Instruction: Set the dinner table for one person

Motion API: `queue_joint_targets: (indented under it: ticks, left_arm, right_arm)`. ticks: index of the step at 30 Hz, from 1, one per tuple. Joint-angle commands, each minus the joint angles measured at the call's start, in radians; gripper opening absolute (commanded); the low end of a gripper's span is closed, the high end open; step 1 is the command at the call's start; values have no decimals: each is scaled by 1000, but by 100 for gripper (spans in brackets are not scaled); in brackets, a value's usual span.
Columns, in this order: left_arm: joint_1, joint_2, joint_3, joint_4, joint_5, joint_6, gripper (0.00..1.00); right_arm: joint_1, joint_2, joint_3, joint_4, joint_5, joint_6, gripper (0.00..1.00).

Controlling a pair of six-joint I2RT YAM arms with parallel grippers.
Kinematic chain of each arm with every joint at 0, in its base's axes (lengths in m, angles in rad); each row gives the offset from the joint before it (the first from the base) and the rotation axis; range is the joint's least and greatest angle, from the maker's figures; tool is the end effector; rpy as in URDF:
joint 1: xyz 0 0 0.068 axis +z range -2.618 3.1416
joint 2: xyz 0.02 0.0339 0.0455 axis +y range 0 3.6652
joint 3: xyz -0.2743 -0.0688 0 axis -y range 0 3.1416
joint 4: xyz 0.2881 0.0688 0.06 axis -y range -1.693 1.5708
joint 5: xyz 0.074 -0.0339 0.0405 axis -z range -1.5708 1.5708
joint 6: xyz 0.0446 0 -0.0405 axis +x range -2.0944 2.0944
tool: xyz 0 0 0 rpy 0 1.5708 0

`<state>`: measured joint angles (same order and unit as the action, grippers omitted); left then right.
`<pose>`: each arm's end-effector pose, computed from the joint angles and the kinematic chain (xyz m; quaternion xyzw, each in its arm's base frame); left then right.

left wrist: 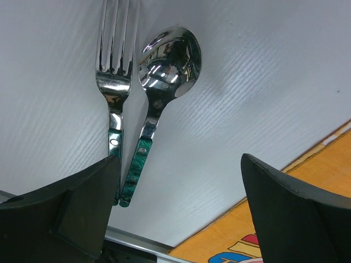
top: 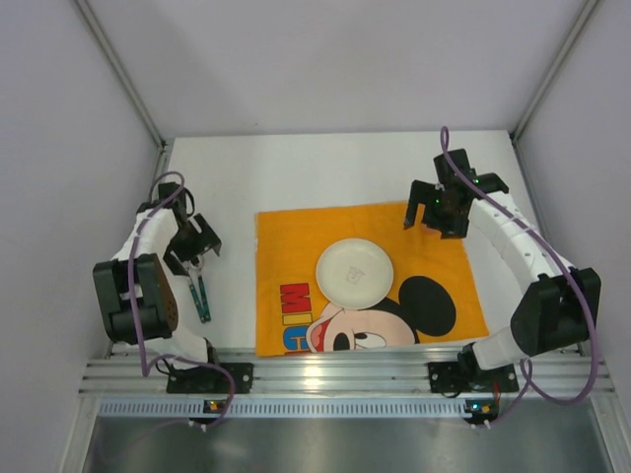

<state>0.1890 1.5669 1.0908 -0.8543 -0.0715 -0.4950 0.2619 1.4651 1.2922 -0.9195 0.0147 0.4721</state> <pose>0.3242 0.0653 0.1940 -0.3368 0.9333 0.0168 0.1238 0.3284 0.0873 0.2905 0.1036 0.9660 0.0783 0.2237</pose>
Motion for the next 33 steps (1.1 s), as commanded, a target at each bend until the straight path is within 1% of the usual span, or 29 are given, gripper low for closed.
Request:
queue_joint_targets:
  ticks: [1,5,9,12,14,16,17,19,20,22,23,24,29,31,32,33]
  left_arm:
    - [1,36,-11,24,-8,-1,96]
    - [1,50,-51,47,-45,4,95]
    - [3,65,-95,78,-50,0,92]
    - [1,88,-114,110,-45,-10,89]
    - [1,104,-118,139,-36,-14,84]
    - [3,117,-117,159,-16,-17,77]
    - [1,123,-115,175,-11,-17,66]
    - [1,145,-106,190,2,-17,53]
    - [1,154,-103,202,2,-16,41]
    - [1,182,-94,218,9,-10,27]
    - [1,192,-91,222,10,-5,9]
    - [1,217,-82,230,12,-5,0]
    - [0,269,-34,247,62,-4,0]
    - [0,278,18,245,67,-7,0]
    - [-2,283,41,245,108,-10,0]
    - [-3,300,93,241,114,-11,0]
  right_arm:
    - [10,12,53,31,-9,-38,100]
    - [7,12,38,30,-10,-46,100]
    - [3,1,15,30,-10,-46,100]
    - [2,-5,2,25,-10,-50,100]
    - [-1,-8,-1,18,-10,-53,100]
    - [-1,-9,2,5,-10,-55,100]
    - [-1,-11,1,2,-4,-55,100]
    - [0,-12,2,-5,1,-55,100]
    - [-1,-12,2,-8,5,-55,100]
    - [-1,-17,5,-15,10,-55,100]
    - [-1,-15,7,-19,17,-55,100]
    - [-1,-17,10,-21,24,-56,100]
    - [0,-20,33,-38,31,-40,100]
    - [0,-26,39,-41,30,-17,100]
    - [2,-29,39,-41,27,0,100]
    - [5,-32,41,-41,28,10,100]
